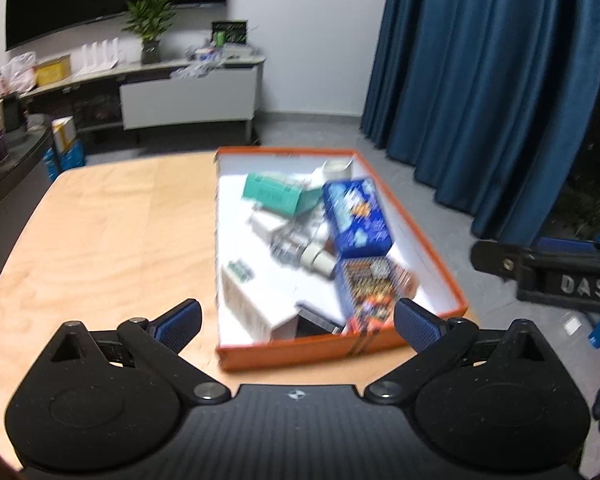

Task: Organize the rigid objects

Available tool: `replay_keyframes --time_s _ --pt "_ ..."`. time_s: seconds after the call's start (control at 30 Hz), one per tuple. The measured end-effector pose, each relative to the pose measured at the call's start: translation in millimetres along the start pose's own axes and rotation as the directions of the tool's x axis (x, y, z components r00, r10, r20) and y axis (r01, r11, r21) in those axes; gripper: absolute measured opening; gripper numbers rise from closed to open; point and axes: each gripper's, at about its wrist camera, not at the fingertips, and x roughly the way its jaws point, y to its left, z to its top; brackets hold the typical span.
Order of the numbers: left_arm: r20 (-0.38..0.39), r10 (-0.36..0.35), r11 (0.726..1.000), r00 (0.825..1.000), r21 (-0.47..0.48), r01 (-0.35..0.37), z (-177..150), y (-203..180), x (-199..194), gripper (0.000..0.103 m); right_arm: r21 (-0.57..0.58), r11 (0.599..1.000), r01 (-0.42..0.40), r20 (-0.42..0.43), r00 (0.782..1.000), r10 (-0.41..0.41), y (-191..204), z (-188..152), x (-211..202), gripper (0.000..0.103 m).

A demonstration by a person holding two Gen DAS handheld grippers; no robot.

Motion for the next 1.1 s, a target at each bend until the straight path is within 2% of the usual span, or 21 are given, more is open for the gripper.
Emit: replay_keyframes --time_s 0.2,0.33,0.53,0.73,1.1 --pt "-0.029 0.052 0.999 0.998 -0.011 -0.052 -10 3 2 0.103 0.01 1.0 0.001 -0.065 0.998 0.0 3 -20 6 0.101" --pt "-0.021 0.088 0.996 0.996 -0.006 -0.089 -14 4 0 0.103 0.001 1.0 -0.003 -0.091 0.996 0.003 5 -28 9 0.101" --pt "-0.051 0.081 0.996 0.995 -0.017 -0.082 -16 6 6 0.103 -0.004 1.0 0.002 -0.111 0.994 -0.003 6 -31 15 0.101" --pt "-0.054 0.088 0.996 0.995 0.006 -0.088 -18 4 7 0.103 -0.006 1.0 0.007 -0.134 0.991 -0.008 6 -34 21 0.101" --pt "-0.073 0.09 0.996 0.993 -0.008 -0.091 -17 6 10 0.103 -0.005 1.0 0.002 -0.16 0.987 -0.003 7 -37 30 0.101"
